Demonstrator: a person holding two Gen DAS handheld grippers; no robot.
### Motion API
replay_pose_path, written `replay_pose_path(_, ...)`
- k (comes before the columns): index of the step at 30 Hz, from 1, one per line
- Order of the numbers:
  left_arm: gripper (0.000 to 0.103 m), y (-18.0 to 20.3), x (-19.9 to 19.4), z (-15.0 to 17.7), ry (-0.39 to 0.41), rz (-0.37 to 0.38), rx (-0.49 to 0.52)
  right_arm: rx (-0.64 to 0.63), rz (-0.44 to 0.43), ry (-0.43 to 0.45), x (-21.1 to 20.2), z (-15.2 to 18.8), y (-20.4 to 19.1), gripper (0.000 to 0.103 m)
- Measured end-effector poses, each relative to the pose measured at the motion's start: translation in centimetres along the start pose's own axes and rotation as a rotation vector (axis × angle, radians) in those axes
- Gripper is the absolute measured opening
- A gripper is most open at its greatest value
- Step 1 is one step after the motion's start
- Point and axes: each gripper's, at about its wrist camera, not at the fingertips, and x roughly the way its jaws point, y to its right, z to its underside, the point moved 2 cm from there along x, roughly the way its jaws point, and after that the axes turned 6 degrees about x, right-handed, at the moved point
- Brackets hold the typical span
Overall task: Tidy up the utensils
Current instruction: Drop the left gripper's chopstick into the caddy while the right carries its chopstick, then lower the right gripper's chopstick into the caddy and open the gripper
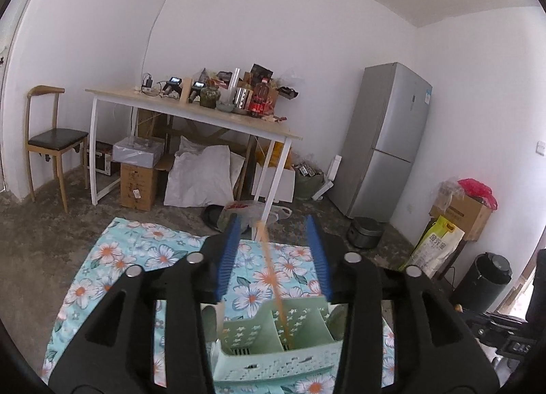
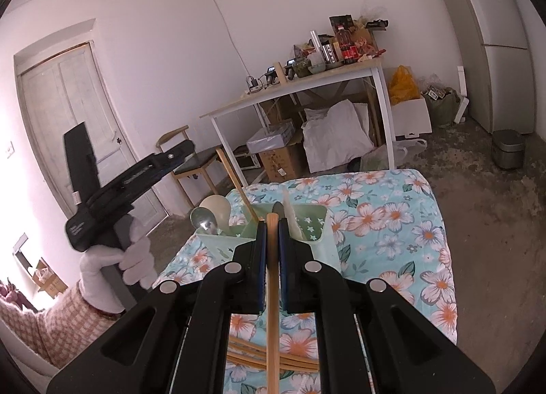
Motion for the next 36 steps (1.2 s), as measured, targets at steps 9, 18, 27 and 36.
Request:
replay_pose_path(9,0.068,-0.1,-5.3,1.0,-0.023,0.025,0.045,-0.016,-0.009,0.013,-0.3,-0.2,-1.5,0.007)
replay_pose_path(18,0.084,-2.3,-9.3,4.9,-0.11,-0.054,0.052,-0.073,-0.056,0.037,1.3,-2.0,-4.1,0.007)
replay_pose_path(27,0.085,-6.1,-11.8,7.8,-0.178,-0.15,-0.024,-0.088,-0.134,0.159,4.2,-6.8,-6.6,0.007)
replay_pose_path(36,0.085,-6.8,-13.5,8.8,-0.188,-0.186,-0.028,-0.066,-0.139,0.378,7.5,-11.7,-7.9,0.007)
